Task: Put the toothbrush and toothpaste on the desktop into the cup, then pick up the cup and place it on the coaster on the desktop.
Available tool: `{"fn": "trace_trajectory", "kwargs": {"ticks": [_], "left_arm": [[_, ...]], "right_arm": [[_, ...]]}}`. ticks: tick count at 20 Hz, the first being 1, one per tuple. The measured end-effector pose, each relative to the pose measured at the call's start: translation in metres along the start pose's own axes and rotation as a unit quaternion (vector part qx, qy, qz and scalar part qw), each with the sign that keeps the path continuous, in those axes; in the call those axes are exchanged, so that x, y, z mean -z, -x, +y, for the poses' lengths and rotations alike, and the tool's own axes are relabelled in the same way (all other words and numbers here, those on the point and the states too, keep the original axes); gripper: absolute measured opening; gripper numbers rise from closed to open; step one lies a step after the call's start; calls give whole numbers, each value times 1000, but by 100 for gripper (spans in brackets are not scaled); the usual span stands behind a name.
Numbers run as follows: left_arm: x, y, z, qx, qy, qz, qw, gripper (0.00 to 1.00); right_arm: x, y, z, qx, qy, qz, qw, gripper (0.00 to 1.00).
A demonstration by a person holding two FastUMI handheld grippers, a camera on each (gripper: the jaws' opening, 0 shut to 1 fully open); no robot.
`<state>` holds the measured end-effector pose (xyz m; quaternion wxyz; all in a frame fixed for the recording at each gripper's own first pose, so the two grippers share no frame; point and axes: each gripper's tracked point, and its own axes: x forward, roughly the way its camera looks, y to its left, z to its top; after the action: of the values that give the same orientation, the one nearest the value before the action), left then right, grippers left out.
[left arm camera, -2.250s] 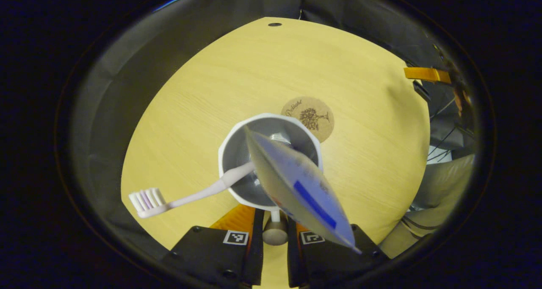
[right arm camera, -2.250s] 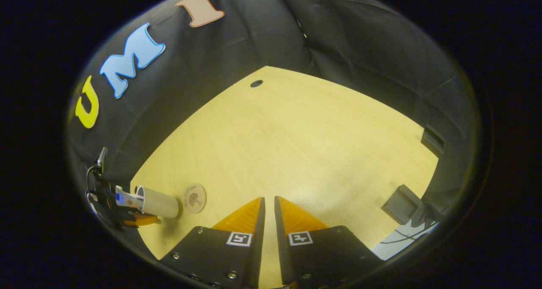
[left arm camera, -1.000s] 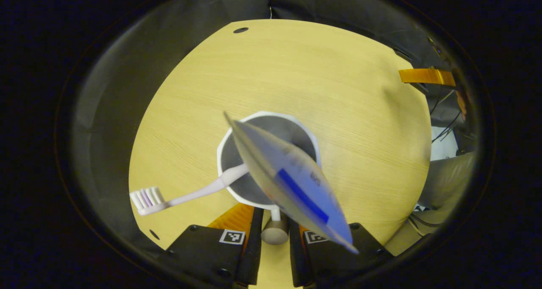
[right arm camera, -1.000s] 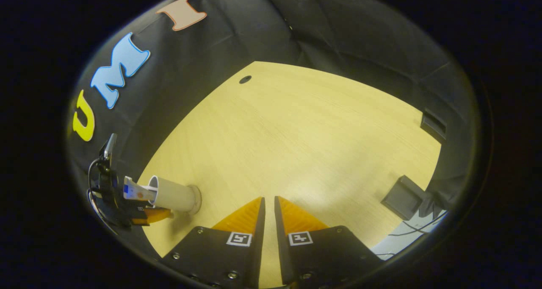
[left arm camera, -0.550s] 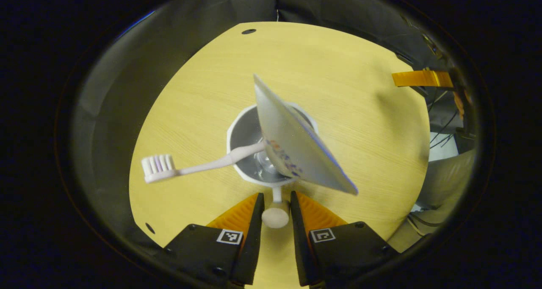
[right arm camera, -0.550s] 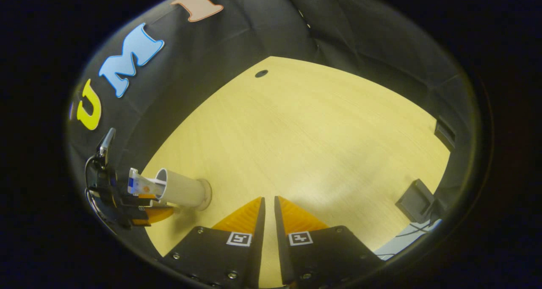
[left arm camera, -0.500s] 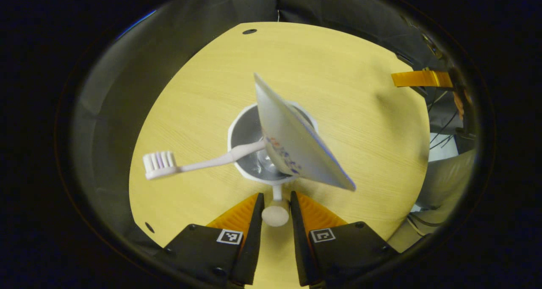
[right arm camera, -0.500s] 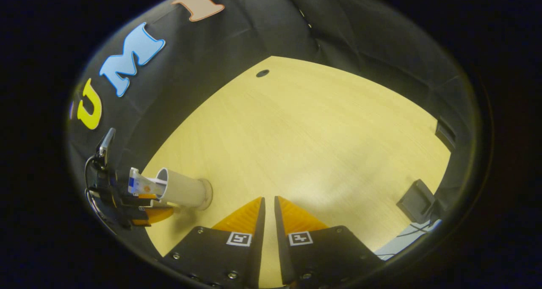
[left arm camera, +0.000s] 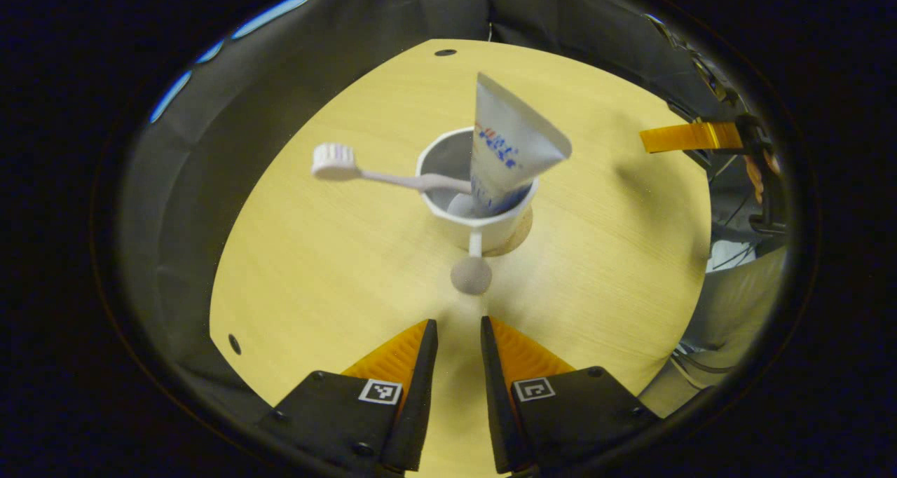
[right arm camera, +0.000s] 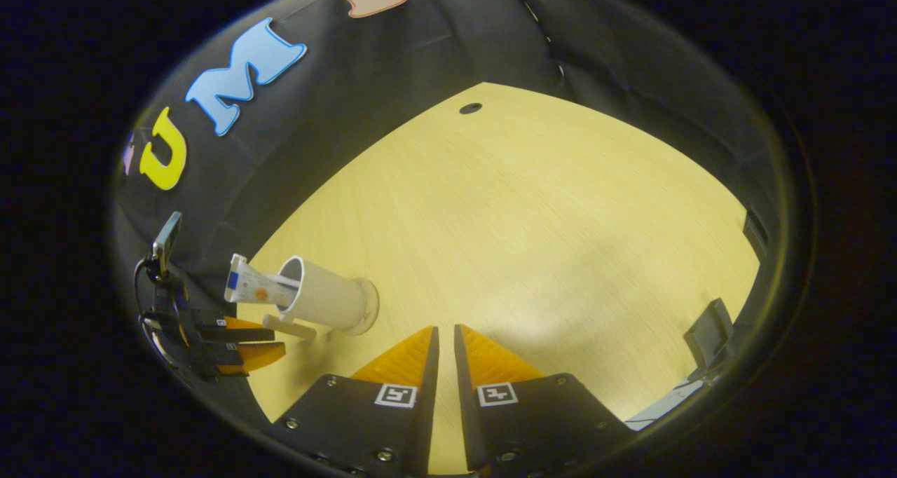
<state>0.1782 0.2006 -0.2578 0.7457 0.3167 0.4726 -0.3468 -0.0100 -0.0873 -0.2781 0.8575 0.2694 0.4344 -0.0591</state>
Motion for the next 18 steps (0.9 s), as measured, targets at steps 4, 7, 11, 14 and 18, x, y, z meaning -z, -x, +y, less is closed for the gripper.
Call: {"fn": "trace_trajectory", "kwargs": {"ticks": [4,7,11,14,18], "left_arm": [[30,13,-5,-16,58,-10,998,44],[44,23,-7,-32,125,-41,991,44],[56,63,-9,-85,211,-114,967,53],[48,108,0,-140,240,-183,943,53],[0,152,-7,-206,223,-275,912,53]], "right_arm": [[9,-2,27,-23,28,15,999,17],[16,3,50,-42,61,23,997,17],[6,20,86,-69,119,4,990,17],[-12,37,118,-88,167,-38,981,18],[-45,68,163,-107,221,-111,963,17]]}}
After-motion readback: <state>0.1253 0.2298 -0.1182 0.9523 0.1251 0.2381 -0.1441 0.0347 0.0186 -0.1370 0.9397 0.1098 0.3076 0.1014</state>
